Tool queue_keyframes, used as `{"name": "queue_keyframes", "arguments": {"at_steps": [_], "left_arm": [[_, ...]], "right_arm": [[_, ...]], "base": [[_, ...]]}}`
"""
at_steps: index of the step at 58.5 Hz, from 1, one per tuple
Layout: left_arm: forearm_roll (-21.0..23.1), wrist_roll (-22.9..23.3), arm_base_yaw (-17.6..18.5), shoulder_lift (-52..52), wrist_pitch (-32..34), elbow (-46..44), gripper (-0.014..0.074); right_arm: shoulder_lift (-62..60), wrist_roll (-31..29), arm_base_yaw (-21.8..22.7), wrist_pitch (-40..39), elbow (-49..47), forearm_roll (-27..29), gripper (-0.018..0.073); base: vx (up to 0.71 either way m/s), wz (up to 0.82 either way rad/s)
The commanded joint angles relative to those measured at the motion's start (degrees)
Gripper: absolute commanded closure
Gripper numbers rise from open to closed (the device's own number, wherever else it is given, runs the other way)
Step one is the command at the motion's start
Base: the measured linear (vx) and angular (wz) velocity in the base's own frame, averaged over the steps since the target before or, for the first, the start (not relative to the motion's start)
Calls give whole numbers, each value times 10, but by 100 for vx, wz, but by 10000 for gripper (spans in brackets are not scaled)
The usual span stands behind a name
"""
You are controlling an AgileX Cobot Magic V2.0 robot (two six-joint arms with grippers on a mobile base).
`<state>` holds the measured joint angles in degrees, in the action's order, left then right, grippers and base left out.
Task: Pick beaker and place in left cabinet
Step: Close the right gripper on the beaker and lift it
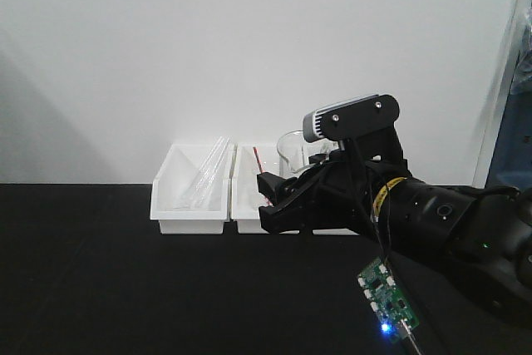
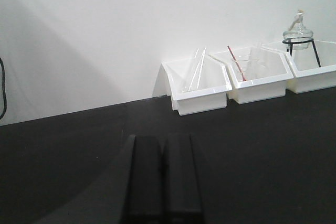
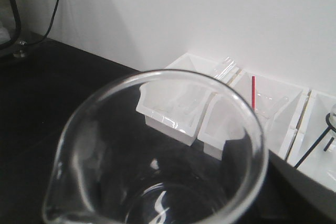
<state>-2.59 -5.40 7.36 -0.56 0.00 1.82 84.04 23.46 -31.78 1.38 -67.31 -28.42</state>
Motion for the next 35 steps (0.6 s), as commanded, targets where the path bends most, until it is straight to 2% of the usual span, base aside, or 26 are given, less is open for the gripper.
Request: {"name": "queue_keyframes", "arguments": {"at_steps": [1,35], "left_arm": [[2,2,0,-11,43,9,595],[2,2,0,-11,43,9,595]], "right_arm": [[-22,1,2,-35,-19,-3,568],[-22,1,2,-35,-19,-3,568]], "base": [[0,0],[0,0]]}}
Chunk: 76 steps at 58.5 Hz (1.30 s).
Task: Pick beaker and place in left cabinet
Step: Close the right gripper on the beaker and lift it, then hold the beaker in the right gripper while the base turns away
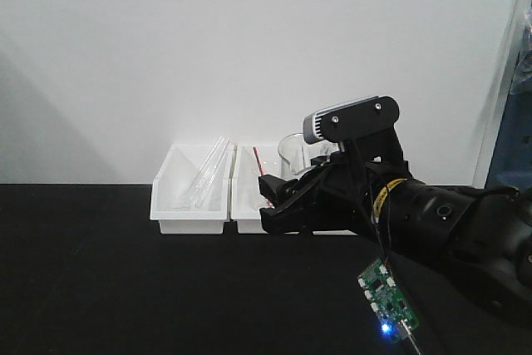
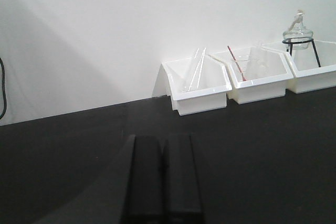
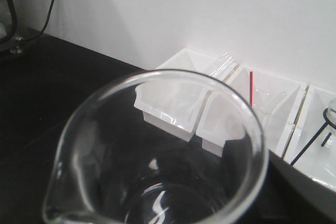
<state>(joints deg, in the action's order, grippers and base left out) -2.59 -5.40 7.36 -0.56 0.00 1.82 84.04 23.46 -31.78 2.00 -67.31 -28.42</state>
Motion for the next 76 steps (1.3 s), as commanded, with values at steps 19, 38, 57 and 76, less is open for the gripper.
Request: {"name": "queue_keyframes", "arguments": {"at_steps": [19,38,57,76], "left_arm": [[2,2,0,-11,43,9,595],[2,2,0,-11,43,9,595],[2,2,0,-11,43,9,595],[2,2,0,-11,43,9,595]], "right_arm": [[-22,1,2,-41,-19,-3,568],[-22,1,2,-41,-19,-3,568],[-22,1,2,-41,-19,-3,568],[-22,1,2,-41,-19,-3,568]], "base": [[-1,2],[-11,3],[-21,9],[-22,33]]}}
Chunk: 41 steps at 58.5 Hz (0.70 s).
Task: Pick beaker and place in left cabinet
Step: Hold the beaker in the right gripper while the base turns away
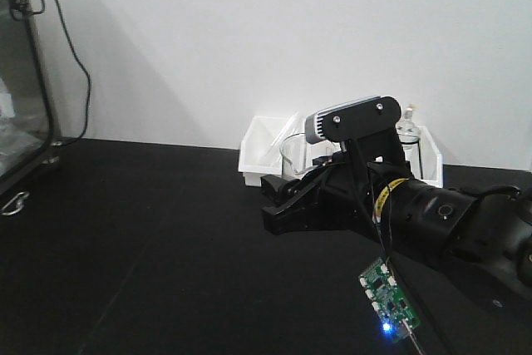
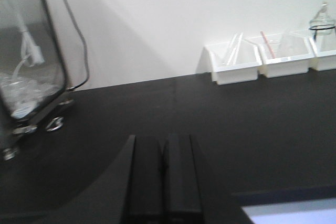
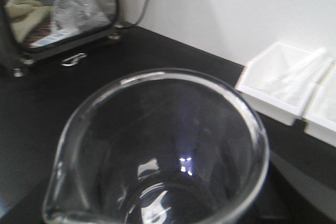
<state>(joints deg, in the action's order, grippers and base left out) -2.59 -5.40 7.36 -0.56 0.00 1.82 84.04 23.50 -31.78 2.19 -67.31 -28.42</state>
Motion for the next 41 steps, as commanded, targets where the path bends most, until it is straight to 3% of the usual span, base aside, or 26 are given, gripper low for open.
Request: {"name": "queue_keyframes", "arguments": {"at_steps": [1,41], "left_arm": [[2,2,0,-11,43,9,595],[2,2,0,-11,43,9,595]], "right_arm": [[-22,1,2,-43,-19,-3,568],[-22,1,2,-42,-19,-3,568]], "base": [[-22,42],[-17,47]]}}
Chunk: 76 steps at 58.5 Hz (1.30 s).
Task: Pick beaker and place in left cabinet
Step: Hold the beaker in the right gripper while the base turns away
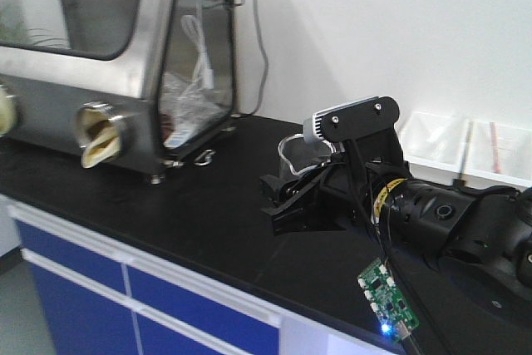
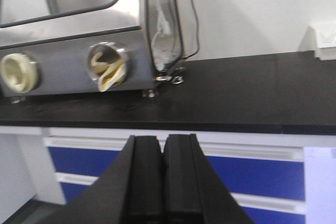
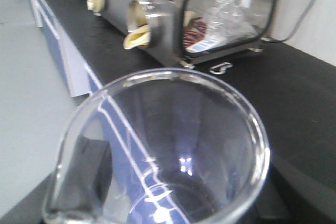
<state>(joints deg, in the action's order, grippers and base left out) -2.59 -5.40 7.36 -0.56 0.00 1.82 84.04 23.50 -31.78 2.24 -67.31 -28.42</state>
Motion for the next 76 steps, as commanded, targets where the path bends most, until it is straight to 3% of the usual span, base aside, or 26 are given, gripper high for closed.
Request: {"name": "queue_keyframes", "arguments": {"at_steps": [1,42,76], "left_arm": [[2,2,0,-11,43,9,595],[2,2,0,-11,43,9,595],[2,2,0,-11,43,9,595]], "right_arm": [[-22,1,2,-43,-19,-3,568],[-22,1,2,-43,-19,-3,568],[-22,1,2,-43,-19,-3,568]], "base": [[-11,43],[-5,48],[16,55]]}}
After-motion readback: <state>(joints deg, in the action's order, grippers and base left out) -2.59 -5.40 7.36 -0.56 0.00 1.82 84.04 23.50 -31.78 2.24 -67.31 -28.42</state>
